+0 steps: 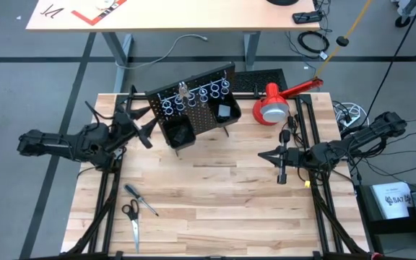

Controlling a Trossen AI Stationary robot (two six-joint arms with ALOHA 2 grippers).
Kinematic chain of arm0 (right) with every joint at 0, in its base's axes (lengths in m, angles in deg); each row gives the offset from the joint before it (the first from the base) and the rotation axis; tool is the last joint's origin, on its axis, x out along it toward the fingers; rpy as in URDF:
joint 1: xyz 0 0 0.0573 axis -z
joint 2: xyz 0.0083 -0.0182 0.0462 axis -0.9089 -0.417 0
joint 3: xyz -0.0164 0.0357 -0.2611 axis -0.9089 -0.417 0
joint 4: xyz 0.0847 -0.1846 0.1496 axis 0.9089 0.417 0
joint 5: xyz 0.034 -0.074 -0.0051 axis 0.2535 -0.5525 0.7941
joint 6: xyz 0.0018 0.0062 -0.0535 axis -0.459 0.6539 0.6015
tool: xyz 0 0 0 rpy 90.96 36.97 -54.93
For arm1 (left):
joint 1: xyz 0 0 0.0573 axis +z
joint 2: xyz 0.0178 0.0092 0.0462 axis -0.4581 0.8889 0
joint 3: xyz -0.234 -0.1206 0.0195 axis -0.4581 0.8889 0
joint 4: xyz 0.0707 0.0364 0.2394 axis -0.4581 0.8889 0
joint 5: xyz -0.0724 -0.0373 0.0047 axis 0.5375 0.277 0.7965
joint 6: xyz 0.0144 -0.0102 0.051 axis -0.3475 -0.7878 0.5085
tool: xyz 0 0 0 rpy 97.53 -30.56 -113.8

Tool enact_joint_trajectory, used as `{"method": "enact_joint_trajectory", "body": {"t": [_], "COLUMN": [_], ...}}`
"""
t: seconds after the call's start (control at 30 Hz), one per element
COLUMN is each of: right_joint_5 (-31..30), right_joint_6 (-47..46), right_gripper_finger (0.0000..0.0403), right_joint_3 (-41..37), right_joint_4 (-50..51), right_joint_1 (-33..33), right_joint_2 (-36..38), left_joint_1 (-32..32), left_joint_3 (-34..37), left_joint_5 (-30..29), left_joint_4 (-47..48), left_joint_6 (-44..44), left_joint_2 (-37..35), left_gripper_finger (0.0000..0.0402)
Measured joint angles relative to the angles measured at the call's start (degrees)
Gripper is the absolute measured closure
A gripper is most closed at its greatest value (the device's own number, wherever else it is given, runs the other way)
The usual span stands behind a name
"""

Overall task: Hang tools onto peg board
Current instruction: Unhang the pliers from the pegboard to the table

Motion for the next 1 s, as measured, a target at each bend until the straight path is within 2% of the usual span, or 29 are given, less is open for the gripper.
{"method": "enact_joint_trajectory", "body": {"t": [0.37, 0.53, 1.0], "right_joint_5": [0.0, 0.0, 0.2], "right_joint_6": [-0.8, -0.8, -1.0], "right_gripper_finger": [0.0403, 0.0403, 0.0403], "right_joint_3": [0.0, 0.0, 0.0], "right_joint_4": [0.0, 0.0, 0.0], "right_joint_1": [0.0, 0.0, 0.0], "right_joint_2": [0.0, 0.0, 0.0], "left_joint_1": [11.4, 15.5, 16.5], "left_joint_3": [0.0, 0.0, -1.9], "left_joint_5": [14.2, 20.4, 27.6], "left_joint_4": [-3.4, -4.6, -3.8], "left_joint_6": [-0.4, -0.5, -1.9], "left_joint_2": [4.6, 6.2, 2.4], "left_gripper_finger": [0.0151, 0.0167, 0.0176]}}
